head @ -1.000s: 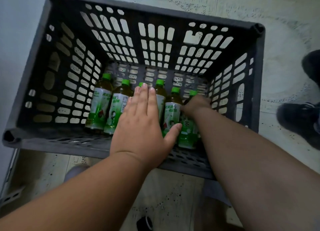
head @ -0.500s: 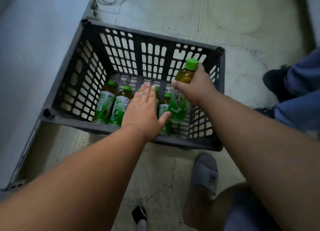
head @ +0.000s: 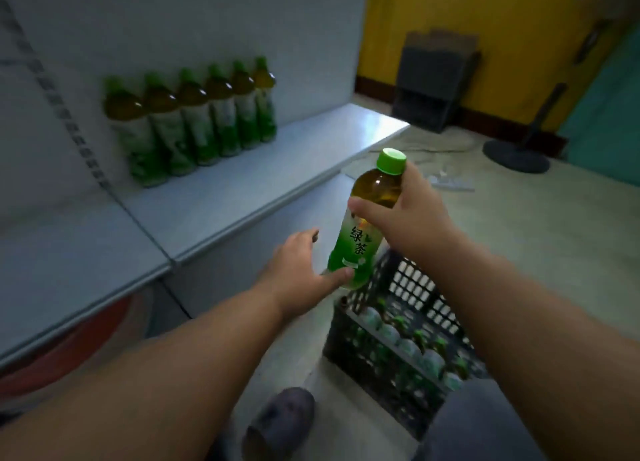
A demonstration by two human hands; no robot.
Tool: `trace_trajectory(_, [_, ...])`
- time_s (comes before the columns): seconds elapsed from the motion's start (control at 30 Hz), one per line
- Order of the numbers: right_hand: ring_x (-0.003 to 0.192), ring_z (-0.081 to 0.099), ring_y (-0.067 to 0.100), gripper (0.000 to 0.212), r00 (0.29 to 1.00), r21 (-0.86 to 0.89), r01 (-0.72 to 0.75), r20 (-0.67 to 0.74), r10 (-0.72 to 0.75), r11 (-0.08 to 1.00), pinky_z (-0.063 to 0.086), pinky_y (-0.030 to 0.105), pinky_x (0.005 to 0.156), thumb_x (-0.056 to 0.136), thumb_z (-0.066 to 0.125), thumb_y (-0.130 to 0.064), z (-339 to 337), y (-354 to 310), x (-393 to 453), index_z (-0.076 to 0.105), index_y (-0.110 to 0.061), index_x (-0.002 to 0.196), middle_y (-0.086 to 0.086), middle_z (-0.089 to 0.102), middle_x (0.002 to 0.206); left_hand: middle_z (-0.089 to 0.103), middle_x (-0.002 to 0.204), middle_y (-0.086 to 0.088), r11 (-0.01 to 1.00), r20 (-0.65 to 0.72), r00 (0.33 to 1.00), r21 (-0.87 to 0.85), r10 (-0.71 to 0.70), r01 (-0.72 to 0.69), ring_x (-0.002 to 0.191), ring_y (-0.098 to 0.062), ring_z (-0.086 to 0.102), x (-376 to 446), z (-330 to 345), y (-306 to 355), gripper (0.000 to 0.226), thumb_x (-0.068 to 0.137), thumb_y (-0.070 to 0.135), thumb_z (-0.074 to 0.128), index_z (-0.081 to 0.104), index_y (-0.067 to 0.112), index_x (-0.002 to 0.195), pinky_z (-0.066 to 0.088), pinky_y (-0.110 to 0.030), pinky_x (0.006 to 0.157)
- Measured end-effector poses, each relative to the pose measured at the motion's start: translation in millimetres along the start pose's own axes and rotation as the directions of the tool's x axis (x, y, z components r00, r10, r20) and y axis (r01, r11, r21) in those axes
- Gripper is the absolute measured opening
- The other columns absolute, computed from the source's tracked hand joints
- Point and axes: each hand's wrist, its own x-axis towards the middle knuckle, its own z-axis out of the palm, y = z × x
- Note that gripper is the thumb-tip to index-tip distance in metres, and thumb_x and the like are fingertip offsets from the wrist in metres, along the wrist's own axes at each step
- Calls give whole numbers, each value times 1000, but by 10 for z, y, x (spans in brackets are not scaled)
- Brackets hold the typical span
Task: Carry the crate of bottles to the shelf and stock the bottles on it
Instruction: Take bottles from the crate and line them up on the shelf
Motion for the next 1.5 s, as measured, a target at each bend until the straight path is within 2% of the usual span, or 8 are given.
trace_trajectory(0.17, [101, 62, 14, 54, 981, 58, 134, 132, -141, 989, 54, 38, 90, 74, 82, -43, 683, -696, 223, 47, -32, 113, -12, 62, 104, 42, 149, 1, 996, -155, 984, 16, -88, 92, 126, -14, 44, -94, -729, -537, 93, 75, 63, 72, 33, 23, 150, 42, -31, 95])
trace_trajectory(0.33, [96, 61, 1, 50, 929, 141, 225, 266, -256, 964, 52, 32, 88, 76, 82, -37, 1312, -1004, 650, 49, -33, 113, -19, 63, 100, 32, 159, -5, 959, -237, 956, 180, -173, 218, 142, -22, 34, 33, -1079, -1151, 109, 73, 78, 60, 23, 17, 155, 34, -39, 113])
trace_trajectory(0.5, [102, 67, 10, 74, 860, 189, 321, 353, -369, 928, 56, 46, 92, 52, 77, -59, 2109, -1140, 1315, 53, -32, 118, -13, 70, 107, 16, 164, -7, 851, -367, 863, 263, -348, 455, 148, -24, 19, 440, -1378, -1844, 112, 77, 84, 45, 12, 13, 157, 20, -36, 118])
trace_trajectory(0.7, [99, 65, 14, 73, 852, 224, 347, 330, -406, 911, 56, 44, 88, 65, 90, -41, 2740, -1211, 1909, 46, -27, 122, -11, 66, 107, -12, 165, -12, 697, -360, 787, 371, -501, 614, 152, -25, -11, 948, -1466, -2308, 116, 79, 88, 22, -8, 7, 156, -1, -41, 123])
trace_trajectory(0.83, [103, 66, 13, 66, 849, 264, 302, 363, -384, 916, 57, 42, 87, 71, 87, -33, 3009, -1022, 2039, 43, -34, 120, -11, 66, 112, -14, 164, -14, 643, -373, 757, 402, -536, 652, 151, -25, -15, 1030, -1305, -2436, 111, 82, 85, 16, -9, 6, 156, -4, -42, 122])
trace_trajectory(0.9, [105, 65, 13, 59, 832, 204, 290, 428, -352, 935, 58, 44, 88, 73, 85, -27, 3121, -820, 2038, 47, -31, 119, -10, 67, 114, -16, 164, -14, 638, -365, 760, 412, -538, 650, 151, -25, -17, 1028, -1294, -2449, 108, 83, 84, 16, -10, 8, 156, -5, -42, 122])
trace_trajectory(1.1, [98, 64, 12, 41, 796, 58, 334, 516, -315, 941, 56, 34, 84, 80, 80, -35, 3327, -655, 2029, 58, -22, 112, -5, 68, 112, -21, 163, -12, 605, -338, 742, 431, -579, 669, 149, -23, -22, 1044, -1304, -2424, 109, 81, 86, 12, -14, 11, 155, -8, -42, 122])
trace_trajectory(1.5, [110, 63, 19, 59, 824, 23, 327, 483, -297, 945, 55, 43, 92, 75, 83, -40, 3467, -775, 2047, 54, -18, 122, -1, 66, 122, -15, 165, -11, 603, -344, 747, 444, -568, 663, 151, -23, -16, 1054, -1299, -2439, 110, 81, 86, 12, -10, 10, 156, -5, -41, 122])
